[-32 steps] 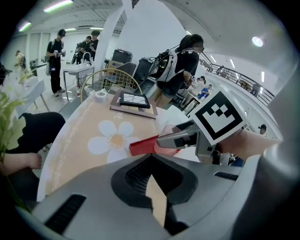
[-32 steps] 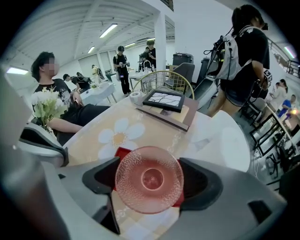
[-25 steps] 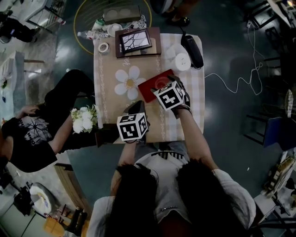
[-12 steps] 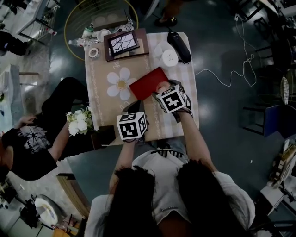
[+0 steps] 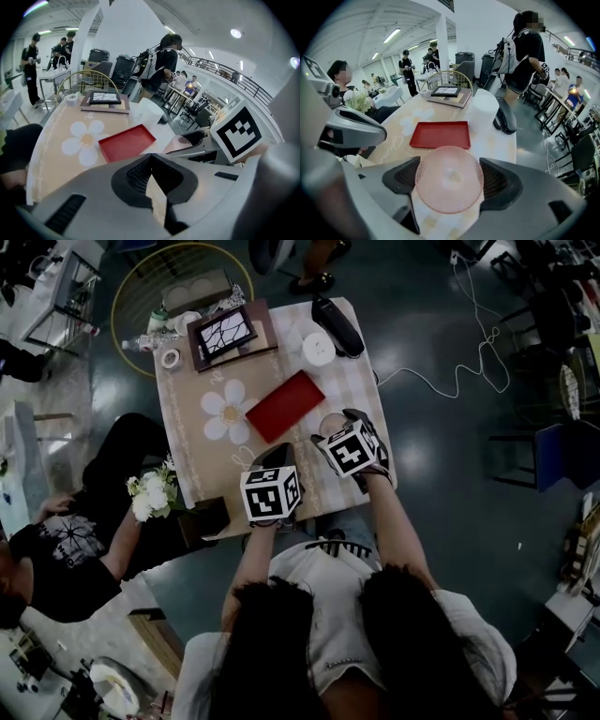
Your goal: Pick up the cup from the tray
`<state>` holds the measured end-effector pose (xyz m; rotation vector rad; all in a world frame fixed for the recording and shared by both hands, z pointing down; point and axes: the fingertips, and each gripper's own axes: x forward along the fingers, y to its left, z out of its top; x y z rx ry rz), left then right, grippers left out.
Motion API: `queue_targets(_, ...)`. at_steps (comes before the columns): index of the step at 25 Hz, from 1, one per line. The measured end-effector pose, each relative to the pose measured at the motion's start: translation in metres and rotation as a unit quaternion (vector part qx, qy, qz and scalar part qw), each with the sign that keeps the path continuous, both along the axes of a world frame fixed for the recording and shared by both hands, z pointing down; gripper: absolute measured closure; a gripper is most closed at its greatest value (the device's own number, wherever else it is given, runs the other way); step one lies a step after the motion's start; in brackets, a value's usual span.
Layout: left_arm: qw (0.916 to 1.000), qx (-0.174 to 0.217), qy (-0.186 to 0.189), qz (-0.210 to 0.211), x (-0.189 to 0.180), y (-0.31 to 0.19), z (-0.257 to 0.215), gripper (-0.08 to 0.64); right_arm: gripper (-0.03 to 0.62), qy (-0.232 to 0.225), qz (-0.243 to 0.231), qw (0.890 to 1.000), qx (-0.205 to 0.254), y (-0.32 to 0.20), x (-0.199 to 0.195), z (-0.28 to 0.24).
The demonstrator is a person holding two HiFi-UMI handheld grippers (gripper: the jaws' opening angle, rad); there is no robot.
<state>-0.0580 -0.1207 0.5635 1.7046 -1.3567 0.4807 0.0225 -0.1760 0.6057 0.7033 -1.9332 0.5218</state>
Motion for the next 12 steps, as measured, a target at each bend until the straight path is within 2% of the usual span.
queue_targets(12, 0.9999, -0.006, -0.006, 0.008, 0.011, 0.015, 0.003, 0.555, 0.198, 0.010, 0.011, 1.000, -0.014, 0.023, 0.020, 0.020)
